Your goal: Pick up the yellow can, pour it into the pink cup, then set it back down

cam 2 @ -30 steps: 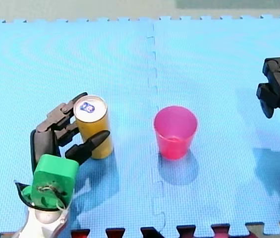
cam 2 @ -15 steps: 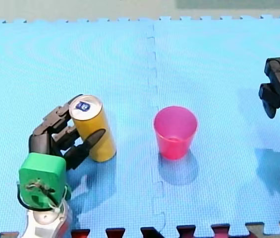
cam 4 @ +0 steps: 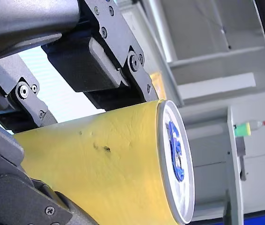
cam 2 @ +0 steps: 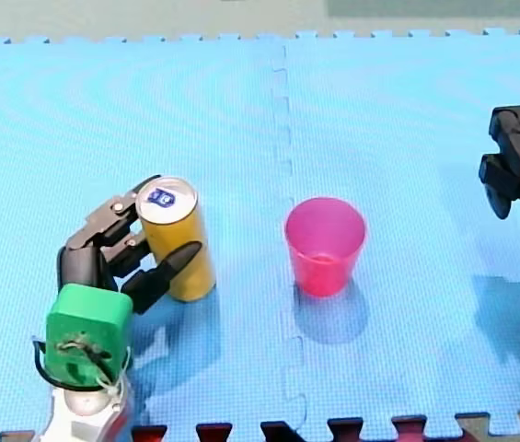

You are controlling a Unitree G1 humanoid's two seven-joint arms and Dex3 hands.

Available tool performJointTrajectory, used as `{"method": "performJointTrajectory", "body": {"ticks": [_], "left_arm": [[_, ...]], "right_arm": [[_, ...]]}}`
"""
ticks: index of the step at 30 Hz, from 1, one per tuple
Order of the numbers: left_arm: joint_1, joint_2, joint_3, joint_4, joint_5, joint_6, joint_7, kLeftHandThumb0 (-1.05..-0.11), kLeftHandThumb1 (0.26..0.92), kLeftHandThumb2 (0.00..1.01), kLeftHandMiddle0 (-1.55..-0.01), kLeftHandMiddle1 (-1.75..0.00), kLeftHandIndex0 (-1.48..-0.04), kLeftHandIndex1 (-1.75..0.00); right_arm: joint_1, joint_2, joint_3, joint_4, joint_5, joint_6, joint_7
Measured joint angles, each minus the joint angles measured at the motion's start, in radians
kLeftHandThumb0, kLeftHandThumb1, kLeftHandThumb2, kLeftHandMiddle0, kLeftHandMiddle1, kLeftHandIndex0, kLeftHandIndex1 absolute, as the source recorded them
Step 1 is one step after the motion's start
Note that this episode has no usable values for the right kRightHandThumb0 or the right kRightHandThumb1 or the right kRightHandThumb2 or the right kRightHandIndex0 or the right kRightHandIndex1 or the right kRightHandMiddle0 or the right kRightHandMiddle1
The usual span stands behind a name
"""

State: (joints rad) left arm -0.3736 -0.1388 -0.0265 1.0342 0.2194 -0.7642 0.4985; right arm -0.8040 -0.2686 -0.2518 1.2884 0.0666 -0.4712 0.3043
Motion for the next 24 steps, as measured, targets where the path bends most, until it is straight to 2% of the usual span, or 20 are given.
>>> {"method": "performJointTrajectory", "body": {"ticks": [2,4,6,9,12,13,15,19,24], "left_arm": [[-0.005,0.008,-0.02,-0.003,0.047,0.021,0.056,-0.612,0.755,0.0,-0.81,0.0,-0.8,0.0],[-0.009,0.013,-0.038,-0.007,0.091,0.051,0.113,-0.695,0.768,0.01,-0.76,0.0,-0.77,0.0],[-0.01,0.019,-0.057,-0.004,0.138,0.098,0.176,-0.741,0.781,0.01,-0.7,0.0,-0.7,0.0],[-0.008,0.035,-0.092,-0.001,0.202,0.151,0.257,-0.807,0.765,0.0,-0.57,0.0,-0.52,0.0],[-0.008,0.05,-0.12,-0.005,0.239,0.182,0.296,-0.883,0.729,0.0,-0.42,0.0,-0.41,0.0],[-0.008,0.054,-0.13,-0.008,0.25,0.192,0.304,-0.952,0.731,0.0,-0.34,0.0,-0.37,0.0],[-0.008,0.062,-0.146,-0.01,0.267,0.212,0.313,-1.024,0.74,0.01,-0.28,0.0,-0.32,0.0],[-0.009,0.074,-0.162,-0.011,0.267,0.224,0.305,-1.047,0.742,0.01,-0.21,0.0,-0.24,0.0],[-0.009,0.078,-0.168,-0.012,0.245,0.222,0.272,-1.048,0.746,0.01,-0.19,0.0,-0.22,0.0]], "right_arm": [[0.0,0.001,0.0,0.0,0.0,0.0,0.0],[0.0,0.001,0.0,0.0,0.0,0.0,0.0],[0.0,0.001,0.0,0.0,0.0,0.0,0.0],[0.0,0.001,0.0,-0.001,0.0,0.0,0.0],[0.0,0.001,-0.001,-0.001,0.0,0.0,0.001],[0.0,0.001,-0.001,-0.001,0.0,0.0,0.001],[-0.001,0.001,-0.001,-0.001,0.001,0.0,0.001],[-0.001,0.001,-0.002,-0.001,0.001,0.0,0.002],[-0.001,0.001,-0.002,-0.001,0.001,0.0,0.002]]}}
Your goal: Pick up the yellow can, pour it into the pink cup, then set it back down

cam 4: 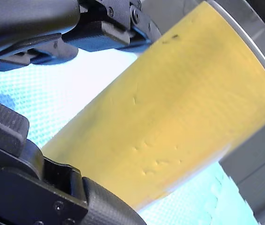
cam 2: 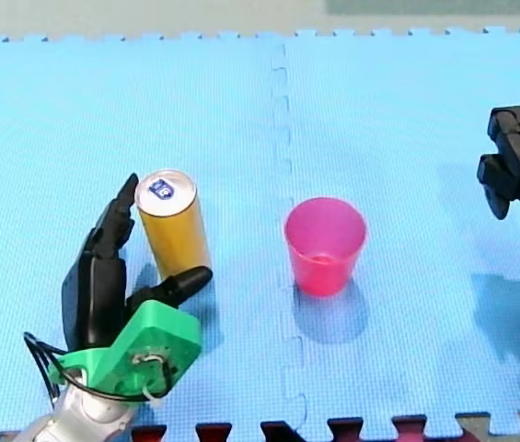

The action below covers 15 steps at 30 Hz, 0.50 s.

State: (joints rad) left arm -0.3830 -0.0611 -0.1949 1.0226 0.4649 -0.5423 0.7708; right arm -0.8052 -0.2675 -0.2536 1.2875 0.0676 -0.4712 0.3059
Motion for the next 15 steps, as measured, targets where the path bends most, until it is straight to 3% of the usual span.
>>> {"method": "performJointTrajectory", "body": {"ticks": [15], "left_arm": [[0.007,0.004,-0.001,-0.015,-0.049,-0.032,-0.073,-1.048,0.768,0.01,-0.19,0.0,-0.2,0.0]], "right_arm": [[-0.001,0.0,0.001,0.0,0.0,0.0,-0.001]]}}
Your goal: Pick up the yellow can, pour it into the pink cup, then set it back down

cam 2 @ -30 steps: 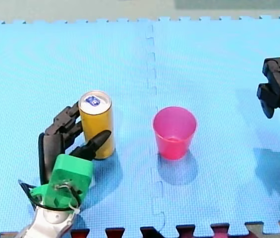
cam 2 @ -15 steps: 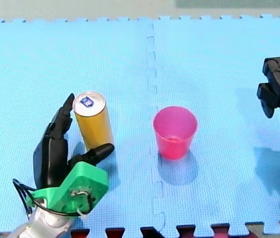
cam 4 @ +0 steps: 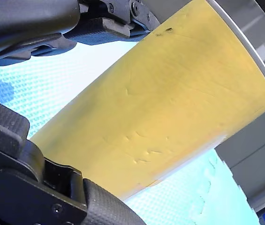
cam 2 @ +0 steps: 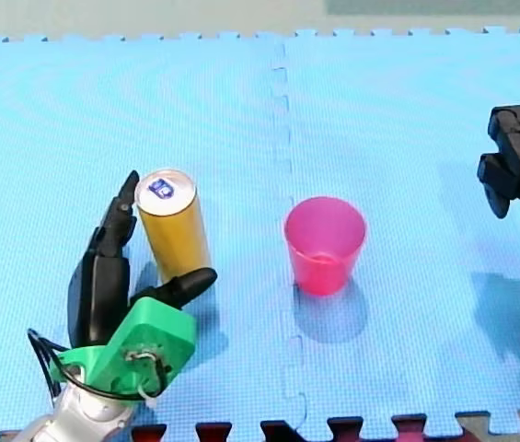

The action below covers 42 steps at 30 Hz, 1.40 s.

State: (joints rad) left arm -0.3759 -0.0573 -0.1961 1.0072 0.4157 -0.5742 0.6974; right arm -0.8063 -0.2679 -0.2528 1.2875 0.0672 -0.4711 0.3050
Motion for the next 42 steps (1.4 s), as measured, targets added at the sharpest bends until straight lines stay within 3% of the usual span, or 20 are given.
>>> {"method": "performJointTrajectory", "body": {"ticks": [6,10,14,18,30,42], "left_arm": [[0.015,-0.013,0.039,-0.013,-0.097,-0.056,-0.104,-1.048,0.78,0.01,-0.19,0.0,-0.18,0.0],[0.05,-0.015,0.064,-0.078,-0.148,-0.075,-0.171,-1.048,0.78,0.01,-0.22,-0.01,-0.18,0.0],[0.097,-0.019,0.079,-0.166,-0.179,-0.077,-0.224,-1.041,0.709,0.0,-0.22,-0.01,-0.21,-0.01],[0.137,-0.022,0.098,-0.235,-0.225,-0.073,-0.298,-1.022,0.693,0.0,-0.21,-0.01,-0.21,-0.01],[0.195,-0.025,0.131,-0.324,-0.257,-0.079,-0.388,-0.999,0.697,0.0,-0.23,-0.01,-0.21,0.0],[0.226,0.005,0.158,-0.335,-0.259,-0.112,-0.426,-1.003,0.706,0.0,-0.25,-0.01,-0.21,0.0]], "right_arm": [[0.0,-0.001,0.001,0.0,-0.001,0.0,-0.001],[0.0,-0.001,0.001,0.0,-0.001,0.0,-0.001],[0.0,-0.002,0.004,0.0,-0.004,0.0,-0.002],[0.0,-0.003,0.005,0.0,-0.005,0.001,-0.003],[-0.001,-0.004,0.005,0.002,-0.005,0.013,-0.002],[-0.004,-0.004,0.004,0.004,-0.005,0.013,-0.001]]}}
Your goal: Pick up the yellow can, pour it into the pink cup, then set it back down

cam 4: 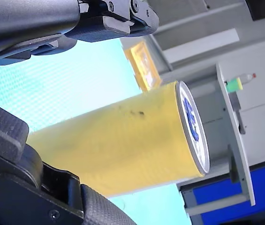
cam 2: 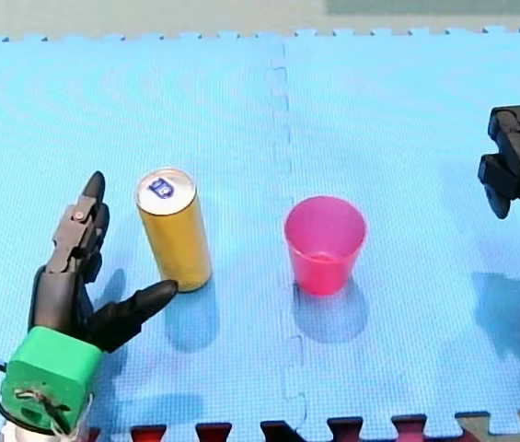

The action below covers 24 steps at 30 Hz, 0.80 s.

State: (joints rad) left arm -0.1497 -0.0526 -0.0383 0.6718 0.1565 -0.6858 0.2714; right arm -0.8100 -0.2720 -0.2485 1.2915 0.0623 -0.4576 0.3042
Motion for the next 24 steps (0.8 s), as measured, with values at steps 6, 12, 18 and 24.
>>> {"method": "performJointTrajectory", "body": {"ticks": [6,12,18,24], "left_arm": [[0.008,0.016,0.015,-0.013,0.009,0.008,0.002,-1.023,0.708,0.0,-0.25,-0.01,-0.21,0.0],[0.014,0.029,0.018,-0.044,0.024,0.025,0.0,-1.032,0.71,0.0,-0.25,0.0,-0.21,0.0],[0.014,0.034,0.017,-0.054,0.035,0.047,-0.002,-1.048,0.728,0.01,-0.25,0.0,-0.21,0.0],[0.01,0.036,0.017,-0.056,0.035,0.053,-0.007,-1.048,0.737,0.01,-0.25,0.0,-0.21,0.0]], "right_arm": [[-0.001,0.0,-0.002,0.0,0.001,0.0,0.001],[-0.002,-0.001,-0.002,0.0,0.002,0.001,0.003],[-0.005,-0.001,-0.004,0.0,0.002,0.001,0.003],[-0.007,0.0,-0.004,0.0,0.003,0.003,0.003]]}}
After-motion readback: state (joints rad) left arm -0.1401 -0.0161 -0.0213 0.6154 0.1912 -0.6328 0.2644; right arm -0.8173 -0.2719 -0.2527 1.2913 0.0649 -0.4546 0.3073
